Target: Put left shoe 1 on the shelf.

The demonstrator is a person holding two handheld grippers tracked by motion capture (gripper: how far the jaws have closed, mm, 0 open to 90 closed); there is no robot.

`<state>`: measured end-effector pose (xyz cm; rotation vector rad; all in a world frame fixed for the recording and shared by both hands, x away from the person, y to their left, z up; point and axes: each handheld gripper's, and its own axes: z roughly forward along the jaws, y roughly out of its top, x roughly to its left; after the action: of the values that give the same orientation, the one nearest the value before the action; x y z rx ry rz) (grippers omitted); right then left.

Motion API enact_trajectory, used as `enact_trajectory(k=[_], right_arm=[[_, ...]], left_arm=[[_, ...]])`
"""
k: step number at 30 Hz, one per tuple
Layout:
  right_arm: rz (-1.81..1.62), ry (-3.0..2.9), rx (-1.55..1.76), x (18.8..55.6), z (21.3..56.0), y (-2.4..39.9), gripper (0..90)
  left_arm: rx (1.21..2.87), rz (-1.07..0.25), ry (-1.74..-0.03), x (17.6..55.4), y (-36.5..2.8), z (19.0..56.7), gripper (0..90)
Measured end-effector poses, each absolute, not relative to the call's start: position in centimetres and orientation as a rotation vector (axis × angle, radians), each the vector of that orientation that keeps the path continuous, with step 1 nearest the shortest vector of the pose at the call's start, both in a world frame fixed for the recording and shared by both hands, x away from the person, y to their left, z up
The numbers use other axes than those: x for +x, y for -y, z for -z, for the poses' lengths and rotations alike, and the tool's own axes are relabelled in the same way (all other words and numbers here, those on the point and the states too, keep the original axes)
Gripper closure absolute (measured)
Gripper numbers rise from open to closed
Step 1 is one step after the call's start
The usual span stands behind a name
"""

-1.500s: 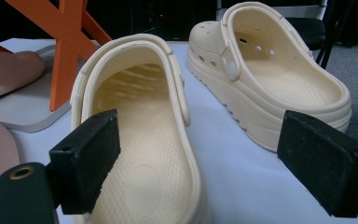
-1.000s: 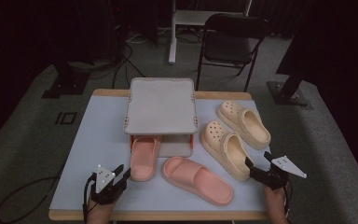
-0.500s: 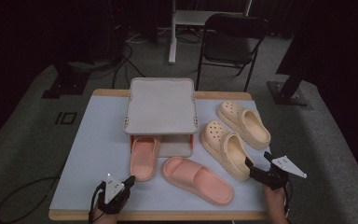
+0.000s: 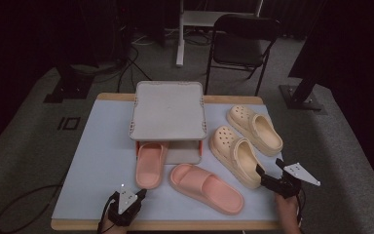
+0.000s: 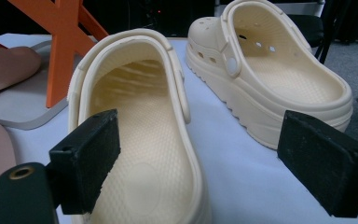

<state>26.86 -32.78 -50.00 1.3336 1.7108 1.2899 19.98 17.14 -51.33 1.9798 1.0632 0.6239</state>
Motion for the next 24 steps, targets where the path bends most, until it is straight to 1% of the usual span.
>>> enact_trajectory(k=[9,15,24], right_arm=[[-1.294,-1.715,1.338,26.9,50.1,32.9,12.6],[-1.298,-1.712,1.336,26.9,50.1,32.9,12.7],[-1.297,-1.709,1.339,26.9,50.1,33.0,12.7]], left_arm=[[1.983,-0.607,-1.062,21.2,-16.7,51.4,89.9],[1.967,-0.63,-1.066,22.5,-16.3,51.0,89.9],[1.96,-0.627,-1.093,24.5,-16.2,51.1,90.0]])
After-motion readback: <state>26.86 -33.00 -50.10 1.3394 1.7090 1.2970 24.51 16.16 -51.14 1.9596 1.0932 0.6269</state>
